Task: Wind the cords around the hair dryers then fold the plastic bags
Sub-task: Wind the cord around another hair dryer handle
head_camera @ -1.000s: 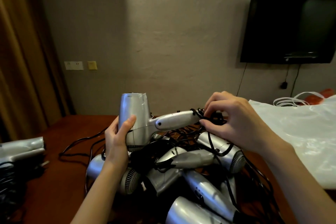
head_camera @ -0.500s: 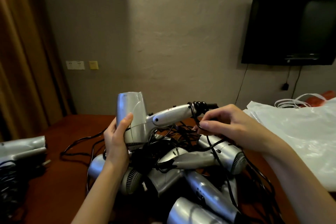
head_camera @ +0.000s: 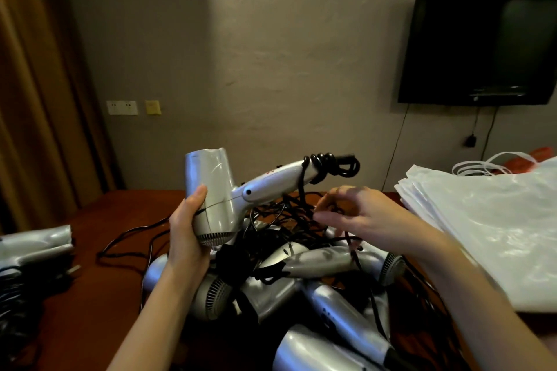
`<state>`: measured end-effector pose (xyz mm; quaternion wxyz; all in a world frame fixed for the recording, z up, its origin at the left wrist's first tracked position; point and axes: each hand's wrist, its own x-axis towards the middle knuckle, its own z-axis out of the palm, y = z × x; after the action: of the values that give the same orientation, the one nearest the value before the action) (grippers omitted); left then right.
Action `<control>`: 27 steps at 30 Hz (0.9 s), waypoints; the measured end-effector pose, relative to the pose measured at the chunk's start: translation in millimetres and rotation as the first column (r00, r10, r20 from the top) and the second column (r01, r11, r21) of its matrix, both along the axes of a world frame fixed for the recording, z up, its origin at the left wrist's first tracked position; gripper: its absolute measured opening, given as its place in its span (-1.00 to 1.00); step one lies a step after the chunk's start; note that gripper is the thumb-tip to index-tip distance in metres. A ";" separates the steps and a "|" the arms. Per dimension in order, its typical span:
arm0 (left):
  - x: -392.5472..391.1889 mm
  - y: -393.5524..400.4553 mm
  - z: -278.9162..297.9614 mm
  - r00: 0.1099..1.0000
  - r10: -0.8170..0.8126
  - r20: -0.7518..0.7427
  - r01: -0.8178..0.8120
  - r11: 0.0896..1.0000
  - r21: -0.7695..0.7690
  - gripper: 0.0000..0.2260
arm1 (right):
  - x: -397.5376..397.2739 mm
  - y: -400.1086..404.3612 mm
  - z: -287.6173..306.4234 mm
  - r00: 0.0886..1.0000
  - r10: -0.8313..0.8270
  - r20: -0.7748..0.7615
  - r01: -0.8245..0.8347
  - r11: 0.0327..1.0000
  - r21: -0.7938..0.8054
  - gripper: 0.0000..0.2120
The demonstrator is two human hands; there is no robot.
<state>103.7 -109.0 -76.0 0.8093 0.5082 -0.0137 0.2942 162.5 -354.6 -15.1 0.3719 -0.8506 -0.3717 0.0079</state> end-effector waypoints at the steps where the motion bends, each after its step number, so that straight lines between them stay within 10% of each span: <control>1: -0.9 -1.2 1.0 1.000 -0.021 -0.005 0.021 1.000 -0.005 -0.67 | 1.0 -0.1 -0.6 0.996 -0.028 0.088 0.030 0.999 -0.019 -0.54; 5: -2.5 -0.6 1.9 0.995 -0.087 -0.048 0.088 0.996 0.016 -0.71 | 4.2 -2.8 -1.1 0.975 -0.047 0.217 0.037 0.998 0.052 -0.73; 15: -1.1 -0.6 0.8 0.990 -0.067 -0.127 0.087 0.983 0.160 -0.39 | 16.3 -27.8 6.0 0.783 -0.155 0.602 0.115 0.988 0.104 -0.41; 27: -0.6 -2.9 -1.6 0.996 0.018 -0.089 0.012 0.944 0.330 -0.50 | 14.5 -44.1 18.8 0.980 -0.182 0.081 0.157 0.955 0.251 -0.44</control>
<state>103.1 -111.9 -77.6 0.7120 0.6495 -0.0254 0.2657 177.0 -398.6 3.7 0.4529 -0.8267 -0.3140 -0.1136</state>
